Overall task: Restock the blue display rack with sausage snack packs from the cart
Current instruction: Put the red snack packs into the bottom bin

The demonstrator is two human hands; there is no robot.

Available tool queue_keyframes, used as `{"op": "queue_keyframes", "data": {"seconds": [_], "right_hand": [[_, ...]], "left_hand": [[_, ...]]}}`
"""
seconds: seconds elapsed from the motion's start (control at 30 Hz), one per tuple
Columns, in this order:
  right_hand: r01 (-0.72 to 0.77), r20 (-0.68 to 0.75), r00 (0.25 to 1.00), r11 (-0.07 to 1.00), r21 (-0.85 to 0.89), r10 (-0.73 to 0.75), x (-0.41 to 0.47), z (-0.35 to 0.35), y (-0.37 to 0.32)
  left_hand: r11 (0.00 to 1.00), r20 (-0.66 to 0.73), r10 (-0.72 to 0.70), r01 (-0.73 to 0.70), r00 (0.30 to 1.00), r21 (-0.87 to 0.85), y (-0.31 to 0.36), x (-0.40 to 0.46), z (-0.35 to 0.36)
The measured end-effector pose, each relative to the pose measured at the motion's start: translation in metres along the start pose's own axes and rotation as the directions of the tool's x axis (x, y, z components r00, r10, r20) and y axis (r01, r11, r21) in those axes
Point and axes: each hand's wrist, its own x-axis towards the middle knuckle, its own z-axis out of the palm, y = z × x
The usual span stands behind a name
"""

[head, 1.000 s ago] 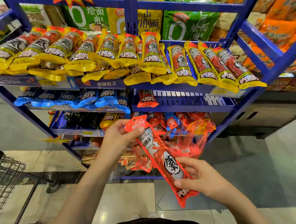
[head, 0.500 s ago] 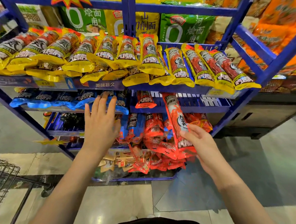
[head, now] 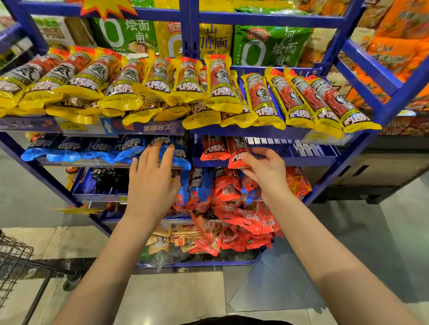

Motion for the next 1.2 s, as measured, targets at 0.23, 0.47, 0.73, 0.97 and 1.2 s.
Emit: {"op": "queue_keyframes", "data": {"seconds": [0.23,0.47,0.73,0.97,1.2], "right_hand": [[0.077,-0.124,0.987,0.978,-0.192,-0.102,0.023,0.014,0.005],[0.147,-0.122,0.973,0.931,-0.334,-0.197,0.009,0.006,-0.007],[0.285,0.157,0.959,0.789,-0.544,-0.237,-0.059,-0.015,0.025],[0.680,0.701,0.705,0.381,-0.626,-0.106,-0.100,0.070,0.071],[0.902,0.925,0.378,0.246,-0.355,-0.050,-0.177,0.189,0.083]], "left_hand": [[1.000,0.011,-0.009,0.009,1.000,0.009,0.001,0.001,-0.002],[0.998,0.055,-0.047,0.050,0.997,-0.046,0.002,0.000,-0.007],[0.955,0.086,-0.280,0.287,0.956,-0.071,-0.007,-0.046,-0.039],[0.830,0.133,-0.552,0.557,0.823,-0.007,-0.053,-0.156,-0.042],[0.549,0.227,-0.818,0.835,0.529,0.033,-0.108,-0.286,-0.051]]}}
